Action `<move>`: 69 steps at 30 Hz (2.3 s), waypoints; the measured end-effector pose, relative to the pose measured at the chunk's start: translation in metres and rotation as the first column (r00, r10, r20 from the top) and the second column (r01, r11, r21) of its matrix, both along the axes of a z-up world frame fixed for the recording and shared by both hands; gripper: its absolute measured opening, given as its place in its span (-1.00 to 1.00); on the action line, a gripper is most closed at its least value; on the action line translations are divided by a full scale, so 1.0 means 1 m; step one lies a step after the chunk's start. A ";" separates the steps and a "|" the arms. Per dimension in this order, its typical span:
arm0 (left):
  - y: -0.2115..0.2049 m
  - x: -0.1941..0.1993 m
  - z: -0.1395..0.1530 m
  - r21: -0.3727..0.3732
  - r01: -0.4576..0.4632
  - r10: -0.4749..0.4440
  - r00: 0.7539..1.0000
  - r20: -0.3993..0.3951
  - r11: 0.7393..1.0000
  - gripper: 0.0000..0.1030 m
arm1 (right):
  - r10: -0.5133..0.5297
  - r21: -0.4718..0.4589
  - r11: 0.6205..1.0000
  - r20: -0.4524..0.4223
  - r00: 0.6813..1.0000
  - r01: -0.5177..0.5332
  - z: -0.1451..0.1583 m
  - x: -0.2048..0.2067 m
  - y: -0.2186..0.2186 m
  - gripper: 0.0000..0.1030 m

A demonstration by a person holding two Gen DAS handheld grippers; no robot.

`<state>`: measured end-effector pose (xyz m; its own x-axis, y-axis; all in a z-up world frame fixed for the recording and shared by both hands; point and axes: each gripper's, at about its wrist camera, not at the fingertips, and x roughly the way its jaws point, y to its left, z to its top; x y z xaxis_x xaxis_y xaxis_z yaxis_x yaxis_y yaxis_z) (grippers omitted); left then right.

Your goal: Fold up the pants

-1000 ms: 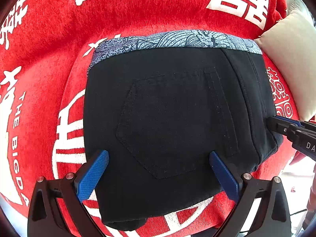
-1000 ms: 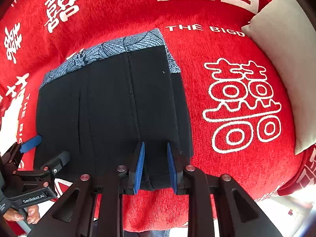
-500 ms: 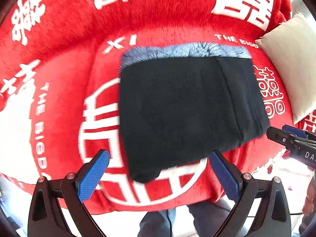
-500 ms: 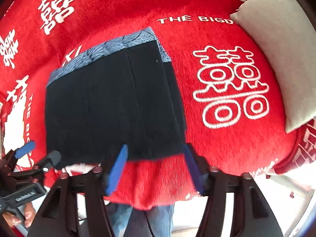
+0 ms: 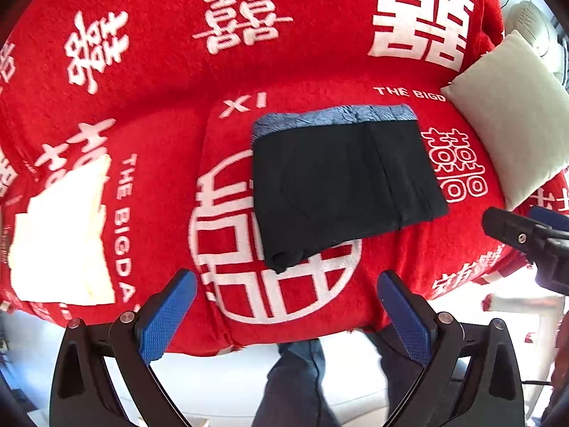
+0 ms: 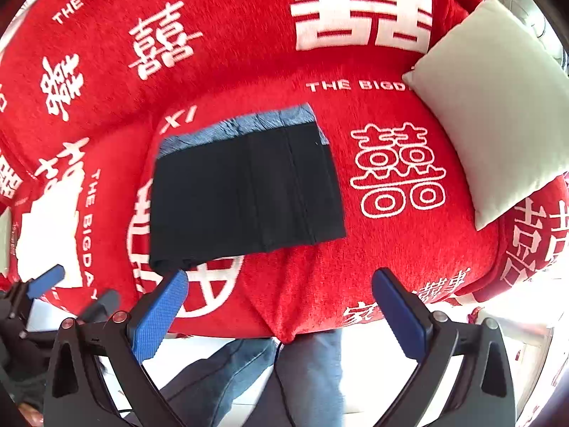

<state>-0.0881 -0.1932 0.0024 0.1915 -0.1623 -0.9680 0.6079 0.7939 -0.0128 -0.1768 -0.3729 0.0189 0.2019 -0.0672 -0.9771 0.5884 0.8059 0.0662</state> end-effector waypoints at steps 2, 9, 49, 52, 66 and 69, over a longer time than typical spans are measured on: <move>0.003 -0.003 0.006 -0.011 -0.012 0.012 1.000 0.007 1.000 0.97 | 0.006 -0.004 1.000 -0.011 1.000 -0.006 0.004 0.002 0.002 1.00; -0.007 -0.010 0.025 0.004 -0.078 0.078 0.996 0.047 0.997 0.97 | 0.059 -0.024 0.998 -0.030 0.998 -0.060 0.026 -0.005 -0.005 1.00; -0.009 -0.017 0.050 0.028 -0.148 0.145 0.984 0.106 0.989 0.97 | 0.161 -0.043 0.986 -0.062 0.985 -0.164 0.029 -0.004 -0.013 1.00; -0.009 -0.017 0.050 0.028 -0.148 0.144 0.984 0.107 0.989 0.97 | 0.161 -0.042 0.986 -0.062 0.985 -0.164 0.029 -0.004 -0.013 1.00; -0.010 -0.017 0.051 0.030 -0.152 0.148 0.983 0.110 0.988 0.97 | 0.169 -0.044 0.984 -0.061 0.984 -0.172 0.030 0.001 -0.011 1.00; -0.010 -0.016 0.051 0.030 -0.150 0.146 0.983 0.111 0.988 0.97 | 0.172 -0.046 0.983 -0.061 0.983 -0.175 0.030 0.001 -0.011 1.00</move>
<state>-0.1045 -0.2030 0.0534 0.3148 -0.0874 -0.9451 0.4796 0.8739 0.0789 -0.1754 -0.3842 0.0491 0.1594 -0.0864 -0.9834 0.4407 0.8976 -0.0074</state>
